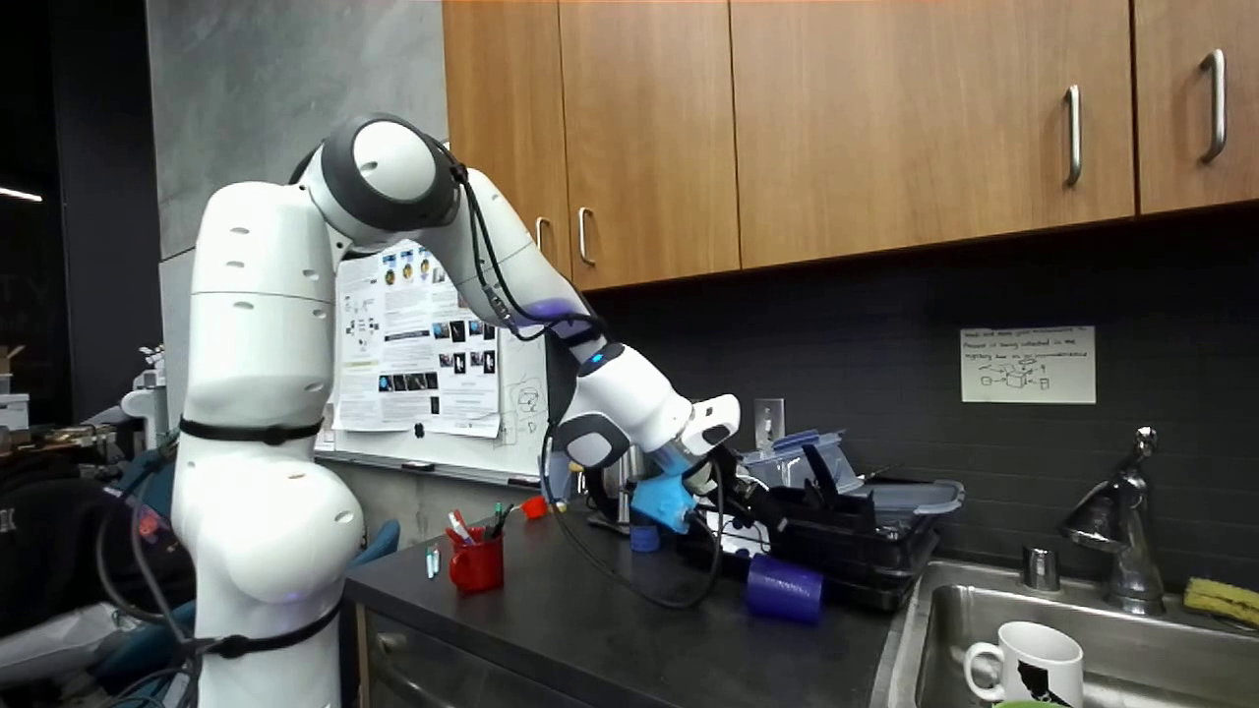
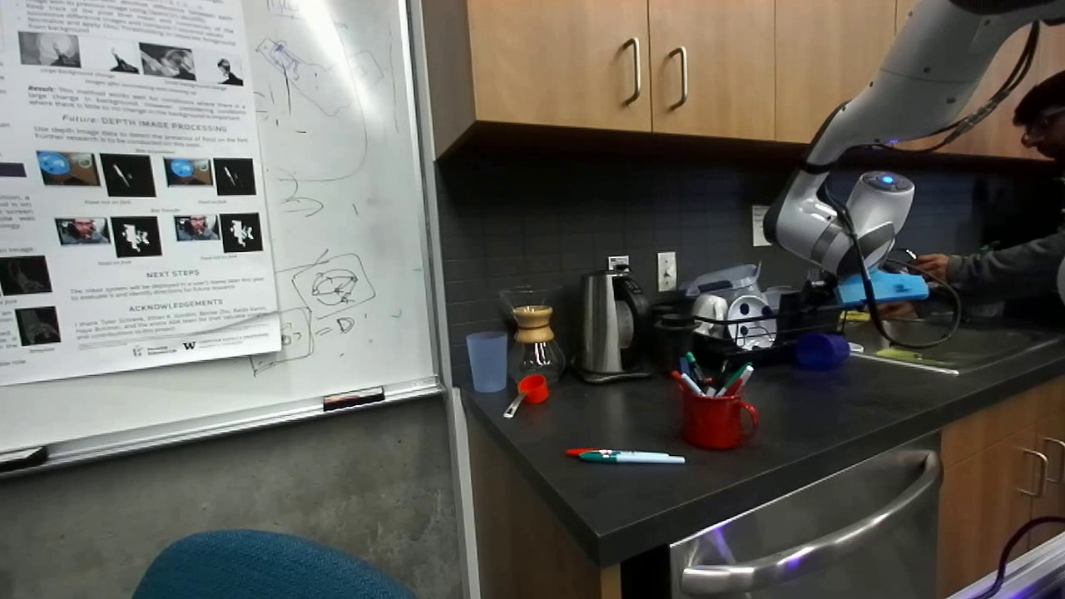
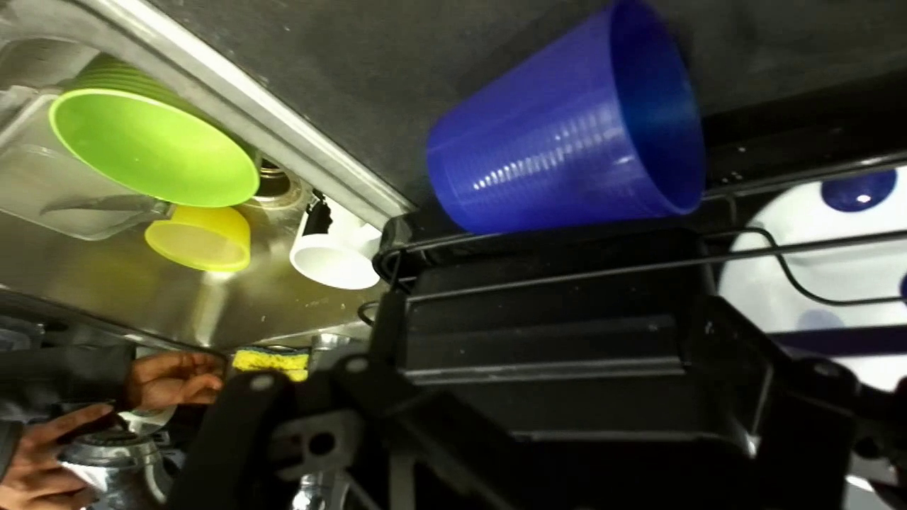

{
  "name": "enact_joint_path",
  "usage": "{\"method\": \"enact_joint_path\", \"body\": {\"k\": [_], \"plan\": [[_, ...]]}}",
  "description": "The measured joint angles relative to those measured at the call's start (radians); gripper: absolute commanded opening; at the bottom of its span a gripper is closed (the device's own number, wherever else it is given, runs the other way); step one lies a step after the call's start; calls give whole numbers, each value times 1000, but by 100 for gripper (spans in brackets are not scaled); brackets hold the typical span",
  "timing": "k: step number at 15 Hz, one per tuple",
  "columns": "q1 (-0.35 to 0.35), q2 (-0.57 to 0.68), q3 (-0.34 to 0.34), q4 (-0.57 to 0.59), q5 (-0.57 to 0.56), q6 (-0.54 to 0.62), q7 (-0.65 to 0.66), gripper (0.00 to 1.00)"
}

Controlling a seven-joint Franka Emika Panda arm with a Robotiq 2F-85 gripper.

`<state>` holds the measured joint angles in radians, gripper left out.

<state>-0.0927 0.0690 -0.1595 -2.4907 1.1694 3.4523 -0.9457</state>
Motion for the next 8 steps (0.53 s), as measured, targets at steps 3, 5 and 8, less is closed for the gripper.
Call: {"method": "enact_joint_path", "body": {"k": [3,5,8], "plan": [[69,62,-69,12,56,-1,-59,100],[131,90,-91,-13,94,0,-89,100],[264,118,-158,-36,143,0,-110,100]]}}
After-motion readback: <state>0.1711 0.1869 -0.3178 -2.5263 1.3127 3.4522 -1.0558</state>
